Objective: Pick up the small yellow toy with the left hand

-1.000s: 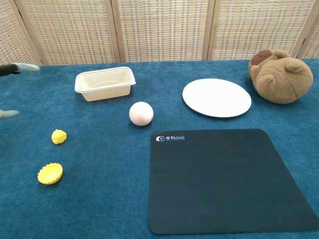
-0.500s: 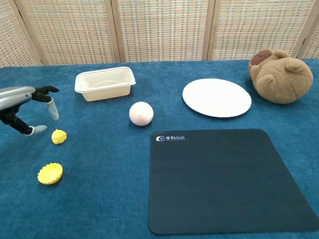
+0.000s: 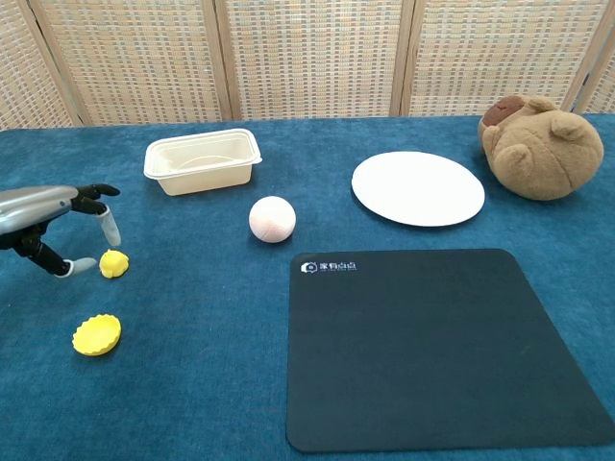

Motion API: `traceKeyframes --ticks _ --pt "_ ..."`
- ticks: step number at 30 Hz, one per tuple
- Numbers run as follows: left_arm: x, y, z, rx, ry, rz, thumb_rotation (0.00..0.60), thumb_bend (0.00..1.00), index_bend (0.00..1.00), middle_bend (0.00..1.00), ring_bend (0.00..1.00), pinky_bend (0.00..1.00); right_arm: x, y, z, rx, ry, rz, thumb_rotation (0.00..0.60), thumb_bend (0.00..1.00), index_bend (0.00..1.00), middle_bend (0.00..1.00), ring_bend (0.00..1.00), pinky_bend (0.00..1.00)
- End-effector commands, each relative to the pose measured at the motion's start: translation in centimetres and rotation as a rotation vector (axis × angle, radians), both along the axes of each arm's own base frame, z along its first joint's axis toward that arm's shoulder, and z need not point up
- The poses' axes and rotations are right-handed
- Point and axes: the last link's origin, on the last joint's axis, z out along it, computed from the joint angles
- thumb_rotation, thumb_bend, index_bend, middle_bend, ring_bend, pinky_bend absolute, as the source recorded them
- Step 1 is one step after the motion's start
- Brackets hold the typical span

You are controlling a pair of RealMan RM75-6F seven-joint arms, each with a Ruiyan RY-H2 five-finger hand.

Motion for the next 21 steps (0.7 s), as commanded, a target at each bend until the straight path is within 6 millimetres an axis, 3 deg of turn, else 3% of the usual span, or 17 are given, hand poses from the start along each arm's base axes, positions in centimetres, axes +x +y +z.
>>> traceKeyframes --ticks 1,5,21 --pt "0.0 -0.1 -0.4 -0.009 0.002 -0.003 0.6 0.38 0.38 0.0 0.0 0.0 0.1 0.0 0.0 0.003 -0.016 0.001 0.6 0.0 0.1 0.0 0.0 0.0" --pt "0.0 0.2 -0.7 -0.002 0.001 -0.004 0.6 0.38 0.33 0.0 0.0 0.0 0.1 0.1 0.1 0.004 -0.021 0.001 0.6 0.0 0.1 0.0 0.0 0.0" --pt "0.0 0.1 -2.0 -0.019 0.014 0.001 0.6 0.38 0.38 0.0 0.0 0.0 -0.1 -0.1 0.5 -0.003 -0.039 -0.006 0.6 0.0 0.11 0.0 0.0 0.0"
